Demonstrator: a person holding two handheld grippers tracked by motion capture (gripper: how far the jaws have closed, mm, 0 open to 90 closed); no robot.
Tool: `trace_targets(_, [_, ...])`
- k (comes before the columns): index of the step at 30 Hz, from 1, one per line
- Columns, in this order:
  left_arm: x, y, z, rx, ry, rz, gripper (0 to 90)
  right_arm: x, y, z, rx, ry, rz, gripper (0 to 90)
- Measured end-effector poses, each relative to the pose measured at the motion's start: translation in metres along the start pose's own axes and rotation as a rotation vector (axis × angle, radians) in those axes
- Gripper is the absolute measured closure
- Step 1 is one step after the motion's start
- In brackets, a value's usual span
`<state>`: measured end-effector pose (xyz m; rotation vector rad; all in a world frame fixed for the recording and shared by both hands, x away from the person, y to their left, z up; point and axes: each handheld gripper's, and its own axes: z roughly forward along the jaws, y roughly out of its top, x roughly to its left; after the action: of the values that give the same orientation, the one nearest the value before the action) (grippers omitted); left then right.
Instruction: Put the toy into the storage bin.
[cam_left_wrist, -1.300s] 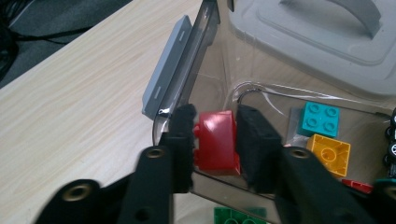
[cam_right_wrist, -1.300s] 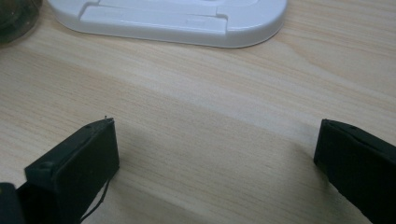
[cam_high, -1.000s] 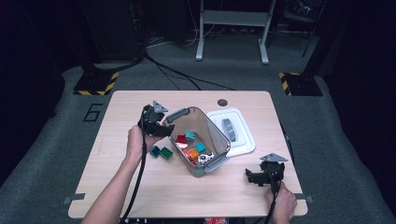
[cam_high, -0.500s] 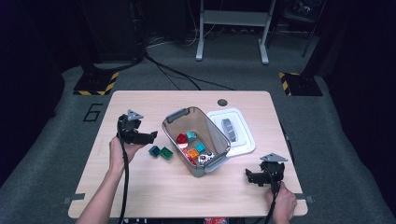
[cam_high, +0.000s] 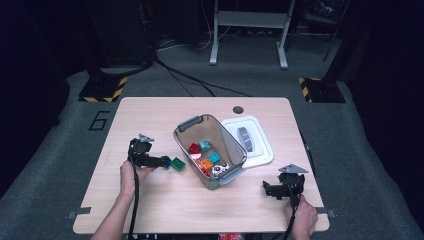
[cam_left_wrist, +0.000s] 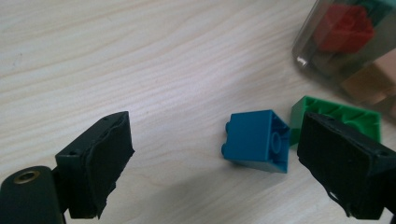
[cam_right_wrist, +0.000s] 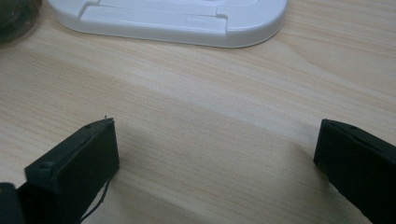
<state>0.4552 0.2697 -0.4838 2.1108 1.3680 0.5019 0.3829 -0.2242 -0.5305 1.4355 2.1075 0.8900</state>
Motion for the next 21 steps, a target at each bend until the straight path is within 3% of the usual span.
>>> trace_targets(7, [0.0,-0.004,0.011,0.032,0.021,0.017,14.0,0.0,0.0,0.0,0.0,0.0,-0.001,0.0])
trace_targets(10, [0.003,-0.007,0.01,0.041,0.054,0.015,14.6,0.0,0.0,0.0,-0.001,-0.001,0.001,0.0])
trace_targets(13, [0.013,-0.011,0.006,0.06,0.081,-0.007,15.0,0.0,0.0,0.0,-0.001,-0.001,0.002,0.0])
trace_targets(16, [0.025,-0.016,0.0,0.058,0.104,-0.061,15.1,0.0,0.0,0.0,-0.001,-0.001,0.002,0.0])
trace_targets(21, [0.033,-0.02,-0.004,0.04,0.097,-0.125,11.8,0.0,0.0,0.0,0.0,0.0,0.0,0.0])
